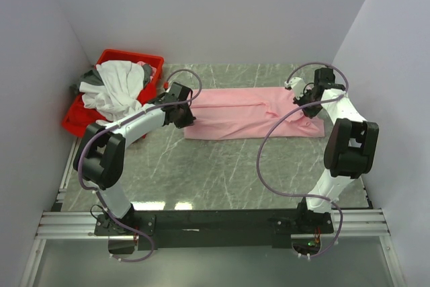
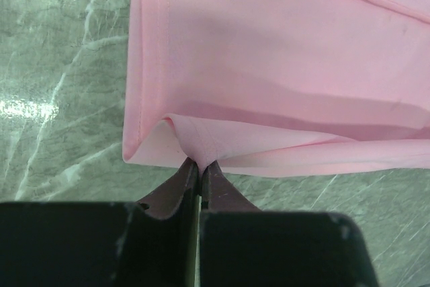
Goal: Fold and stack the t-shirts
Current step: Fold the tshirt
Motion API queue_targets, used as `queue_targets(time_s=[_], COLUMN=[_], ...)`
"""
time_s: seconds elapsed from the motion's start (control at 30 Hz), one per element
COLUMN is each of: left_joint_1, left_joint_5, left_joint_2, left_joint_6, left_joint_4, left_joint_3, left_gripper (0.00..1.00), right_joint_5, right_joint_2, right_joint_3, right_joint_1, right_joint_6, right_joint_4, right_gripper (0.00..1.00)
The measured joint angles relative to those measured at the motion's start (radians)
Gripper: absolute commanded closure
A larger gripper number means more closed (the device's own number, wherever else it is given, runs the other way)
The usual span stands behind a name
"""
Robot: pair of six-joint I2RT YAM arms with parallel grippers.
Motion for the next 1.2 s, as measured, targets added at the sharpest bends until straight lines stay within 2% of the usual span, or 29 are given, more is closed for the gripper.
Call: queue_targets(time_s=[0.5,0.6,0.73,0.83,1.07,1.2], left_joint_1=[0.013,0.018,0.029,0.042,0.093,0.113], left_joint_5=[-0.028,-0.034,-0.041,-0.047,-0.061,-0.059], left_joint_2=[0.064,0.072,0.072,0.068,-0.014,-0.184], left_joint_6=[0.000,0.001,0.017,0.029,0.055,0.123], left_joint_4=[0.002,0.003,0.019,0.037,0.090,0.175], left_joint_3=[0.006,0.006,0.007,0.007,-0.014,-0.117], left_gripper=[0.96,0.88,0.67,0.57,0.56,0.46], right_joint_5=[0.003,0.008,0.014,0.019,0.027,0.032], right_joint_2=[0.048,0.067,0.082,0.087,0.125,0.158], right_joint_3=[0.045,0.064,0.079,0.093,0.152,0.174], right_joint_1=[0.031,0.043,0.054,0.059,0.060,0.061], right_joint_6=[0.011,0.016,0.024,0.029,0.053,0.068], right_joint_4=[0.007,0.006,0.007,0.007,0.010,0.014], right_gripper=[1.00,1.00,1.00,1.00,1.00,1.00])
